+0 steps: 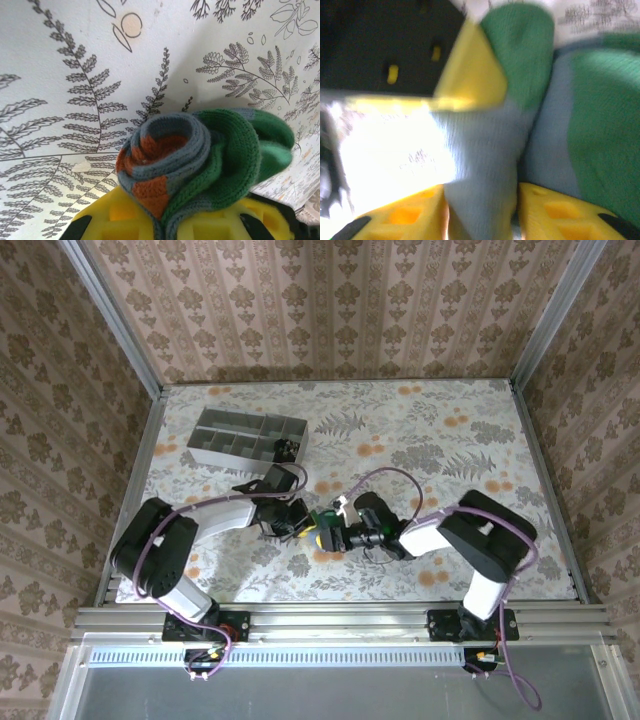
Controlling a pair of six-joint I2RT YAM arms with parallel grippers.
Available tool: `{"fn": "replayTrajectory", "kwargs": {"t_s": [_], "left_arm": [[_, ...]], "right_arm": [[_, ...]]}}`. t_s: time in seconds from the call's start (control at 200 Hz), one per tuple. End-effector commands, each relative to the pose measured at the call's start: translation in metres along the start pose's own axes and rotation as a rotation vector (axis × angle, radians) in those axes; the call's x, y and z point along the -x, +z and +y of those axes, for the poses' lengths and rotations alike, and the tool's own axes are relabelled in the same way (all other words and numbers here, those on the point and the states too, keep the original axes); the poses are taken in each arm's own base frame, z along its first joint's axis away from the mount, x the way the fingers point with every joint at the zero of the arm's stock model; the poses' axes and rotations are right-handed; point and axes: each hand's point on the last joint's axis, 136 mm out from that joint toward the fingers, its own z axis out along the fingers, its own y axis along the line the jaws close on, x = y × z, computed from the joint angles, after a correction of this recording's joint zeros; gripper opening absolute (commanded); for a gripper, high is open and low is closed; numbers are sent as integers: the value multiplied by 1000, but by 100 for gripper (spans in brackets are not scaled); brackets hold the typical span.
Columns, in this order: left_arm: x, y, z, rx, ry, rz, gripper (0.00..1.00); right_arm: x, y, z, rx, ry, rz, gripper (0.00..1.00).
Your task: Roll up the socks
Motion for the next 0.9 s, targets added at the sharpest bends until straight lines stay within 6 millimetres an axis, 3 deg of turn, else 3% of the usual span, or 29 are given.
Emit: {"fn": "replayTrajectory", "kwargs": {"t_s": [0.0,0.155,0.315,0.45,0.56,0.66,0.71,0.835,0.89], "left_arm": [[-33,4,105,416,-154,91,0],[-30,2,92,410,-148,102,0],[-29,5,84,397,-145,117,0],[-29,4,80,392,-136,124,0],[-29,3,78,382,-135,130,0],[-29,1,75,366,-132,131,0],[-29,0,73,354,-133,129,0],[-25,-6,63,307,-137,121,1],[-22,-8,58,280,-141,118,4]], "right_arm": [[-24,-42,-34,-415,-372,38,51],[6,-59,-20,-575,-540,-1,54],[17,-36,5,-587,-675,17,55],[32,-18,16,-631,-727,6,56],[41,-7,9,-714,-751,26,57],[33,5,-11,-775,-734,106,55],[23,10,-22,-774,-693,153,49],[-12,13,-45,-756,-587,258,18],[-25,12,-48,-733,-561,289,10]]}}
